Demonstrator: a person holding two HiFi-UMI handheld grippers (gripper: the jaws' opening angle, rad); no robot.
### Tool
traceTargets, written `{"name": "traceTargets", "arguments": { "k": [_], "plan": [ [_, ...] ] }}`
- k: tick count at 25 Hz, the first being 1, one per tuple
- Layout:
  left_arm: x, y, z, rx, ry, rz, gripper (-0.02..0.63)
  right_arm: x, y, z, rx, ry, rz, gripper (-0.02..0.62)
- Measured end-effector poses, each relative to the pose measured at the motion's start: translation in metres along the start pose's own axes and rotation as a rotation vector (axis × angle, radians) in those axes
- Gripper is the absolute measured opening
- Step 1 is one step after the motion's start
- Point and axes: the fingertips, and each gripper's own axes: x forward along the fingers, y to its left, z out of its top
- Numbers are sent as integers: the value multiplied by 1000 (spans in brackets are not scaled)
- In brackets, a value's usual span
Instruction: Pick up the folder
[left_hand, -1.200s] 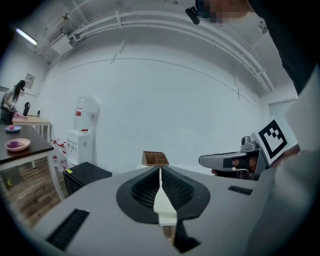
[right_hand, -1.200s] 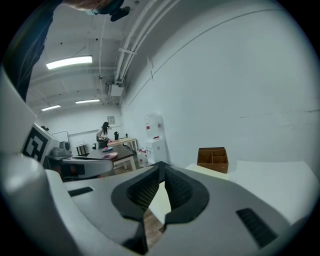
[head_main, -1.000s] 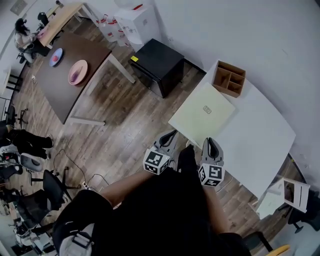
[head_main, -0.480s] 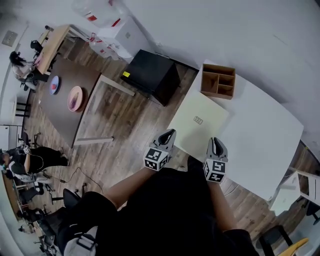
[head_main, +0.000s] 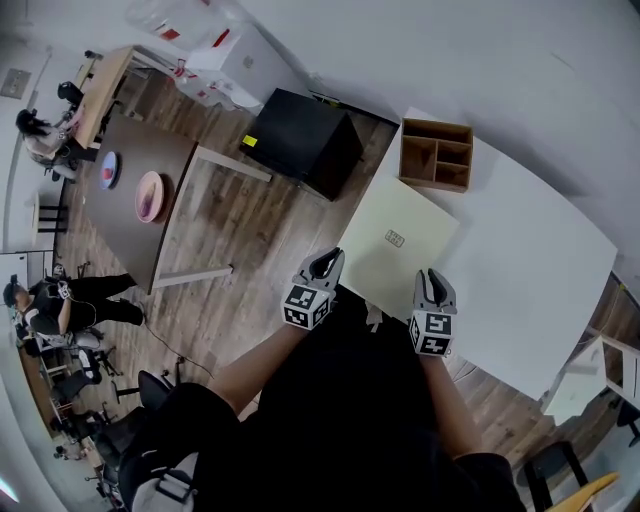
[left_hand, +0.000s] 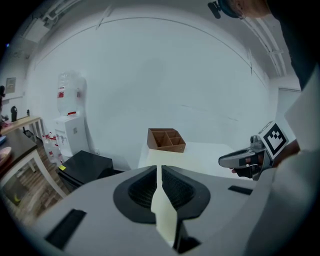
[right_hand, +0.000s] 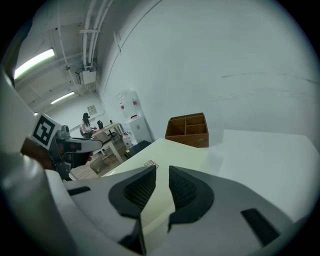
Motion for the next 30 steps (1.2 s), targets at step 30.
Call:
{"name": "traceTargets", "arguments": {
  "k": [30],
  "plan": [
    [58, 28, -87, -41, 425, -543, 237, 28, 29, -113, 659, 201, -254, 330]
  ]
}}
